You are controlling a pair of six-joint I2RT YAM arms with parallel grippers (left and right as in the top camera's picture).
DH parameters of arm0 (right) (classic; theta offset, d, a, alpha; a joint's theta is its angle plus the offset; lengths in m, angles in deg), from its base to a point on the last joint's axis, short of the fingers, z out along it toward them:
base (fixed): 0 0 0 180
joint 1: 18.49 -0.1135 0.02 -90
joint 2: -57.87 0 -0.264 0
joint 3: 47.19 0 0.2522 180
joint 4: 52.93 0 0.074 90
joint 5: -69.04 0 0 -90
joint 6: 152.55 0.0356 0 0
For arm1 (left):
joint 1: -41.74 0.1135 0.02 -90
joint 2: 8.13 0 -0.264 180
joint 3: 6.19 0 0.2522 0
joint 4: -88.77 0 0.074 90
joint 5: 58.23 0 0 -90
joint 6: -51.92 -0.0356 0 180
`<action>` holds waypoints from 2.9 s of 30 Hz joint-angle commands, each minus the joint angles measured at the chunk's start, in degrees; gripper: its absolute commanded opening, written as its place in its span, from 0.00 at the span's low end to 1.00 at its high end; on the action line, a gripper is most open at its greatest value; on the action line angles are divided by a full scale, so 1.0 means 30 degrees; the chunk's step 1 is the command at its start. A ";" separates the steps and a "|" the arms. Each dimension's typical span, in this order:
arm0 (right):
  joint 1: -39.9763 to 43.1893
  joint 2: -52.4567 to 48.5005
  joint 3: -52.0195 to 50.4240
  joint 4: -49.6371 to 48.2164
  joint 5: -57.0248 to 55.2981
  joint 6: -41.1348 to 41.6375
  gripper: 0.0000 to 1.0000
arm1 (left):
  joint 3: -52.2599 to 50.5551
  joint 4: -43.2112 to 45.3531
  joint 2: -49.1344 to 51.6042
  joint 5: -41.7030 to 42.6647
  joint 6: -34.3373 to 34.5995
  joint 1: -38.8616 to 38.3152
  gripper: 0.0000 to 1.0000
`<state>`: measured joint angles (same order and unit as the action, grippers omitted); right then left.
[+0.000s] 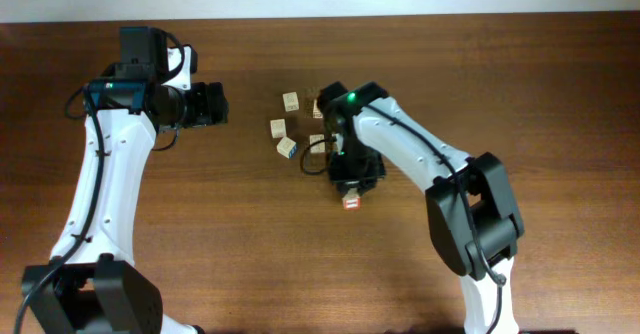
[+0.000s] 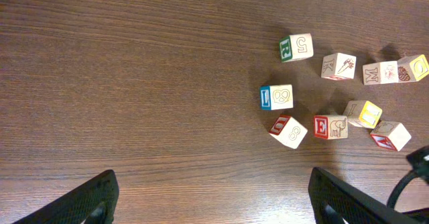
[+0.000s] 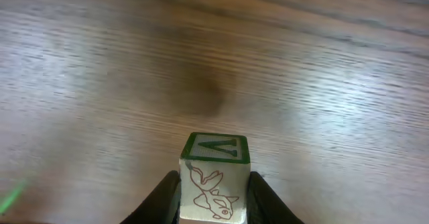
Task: Rotate 4 blocks
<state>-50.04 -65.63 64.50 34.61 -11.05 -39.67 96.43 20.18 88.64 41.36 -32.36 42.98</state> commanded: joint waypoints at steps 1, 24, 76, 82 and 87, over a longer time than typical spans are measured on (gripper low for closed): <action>-0.0321 -0.0066 -0.0226 0.0124 -0.0583 0.1013 0.29 | 0.0401 -0.0044 0.0102 0.0007 0.0240 -0.0036 0.89; 0.3461 0.0714 0.0554 -0.5778 -0.1960 -0.9049 0.55 | 0.0401 0.0022 0.0102 0.0007 0.0240 -0.0036 0.99; -0.1792 -0.1202 0.0546 -0.0758 0.0386 0.3315 0.22 | 0.0401 0.0007 0.0102 0.0000 0.0240 -0.0036 0.99; -0.2739 -0.1202 0.0532 -0.0015 -0.0634 0.4699 0.22 | 0.0401 0.0007 0.0102 0.0000 0.0240 -0.0036 0.99; -0.3104 -0.1202 0.0532 0.0277 -0.1479 0.5544 0.22 | 0.0401 0.0007 0.0102 0.0000 0.0233 -0.0036 0.99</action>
<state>-59.09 -68.85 65.79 34.81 -13.00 -25.14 96.43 20.14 88.64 41.36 -31.99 42.98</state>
